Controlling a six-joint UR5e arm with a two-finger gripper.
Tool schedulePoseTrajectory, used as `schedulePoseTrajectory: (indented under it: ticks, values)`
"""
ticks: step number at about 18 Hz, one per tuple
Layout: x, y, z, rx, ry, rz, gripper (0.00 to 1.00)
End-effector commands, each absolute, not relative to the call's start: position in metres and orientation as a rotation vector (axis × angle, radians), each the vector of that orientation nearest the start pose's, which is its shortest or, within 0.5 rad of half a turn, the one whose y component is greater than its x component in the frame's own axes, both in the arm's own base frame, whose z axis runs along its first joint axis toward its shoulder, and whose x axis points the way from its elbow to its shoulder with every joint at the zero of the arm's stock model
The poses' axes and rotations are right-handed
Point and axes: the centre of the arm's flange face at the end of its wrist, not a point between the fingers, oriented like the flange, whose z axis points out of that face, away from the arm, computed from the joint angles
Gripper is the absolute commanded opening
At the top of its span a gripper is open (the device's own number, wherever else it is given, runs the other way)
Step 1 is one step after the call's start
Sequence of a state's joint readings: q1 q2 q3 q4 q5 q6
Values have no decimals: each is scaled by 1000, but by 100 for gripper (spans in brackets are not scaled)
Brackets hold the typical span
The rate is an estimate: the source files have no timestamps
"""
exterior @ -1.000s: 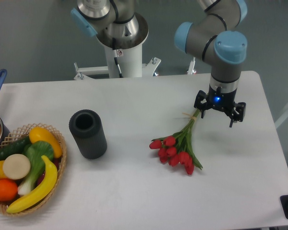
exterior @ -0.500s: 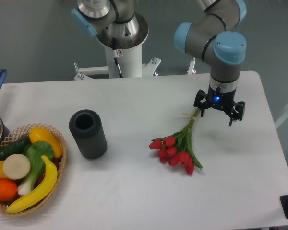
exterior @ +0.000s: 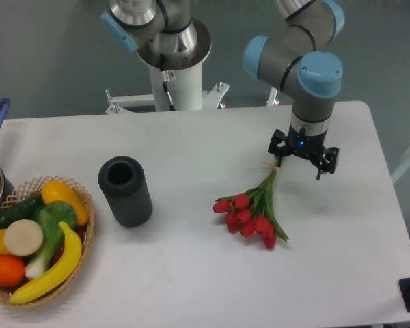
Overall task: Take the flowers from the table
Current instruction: 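Lower the gripper onto the tulip stems and close it, then lift the grasped red tulips up off the table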
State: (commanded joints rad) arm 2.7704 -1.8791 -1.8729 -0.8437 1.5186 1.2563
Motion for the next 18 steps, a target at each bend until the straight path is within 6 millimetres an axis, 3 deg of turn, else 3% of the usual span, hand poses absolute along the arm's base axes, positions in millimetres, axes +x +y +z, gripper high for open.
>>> schedulePoseTrajectory:
  ticks: [6,9,14,15,18]
  values:
    - [-427,357,216,-3077,199,8,100]
    - [-417,372,198,-3084,249,-35,100]
    - [-414,382,194,-3081,284,-41,100]
    - [-415,383,190,-3084,284,-50,91]
    - [-415,383,190,-3088,270,-49,34]
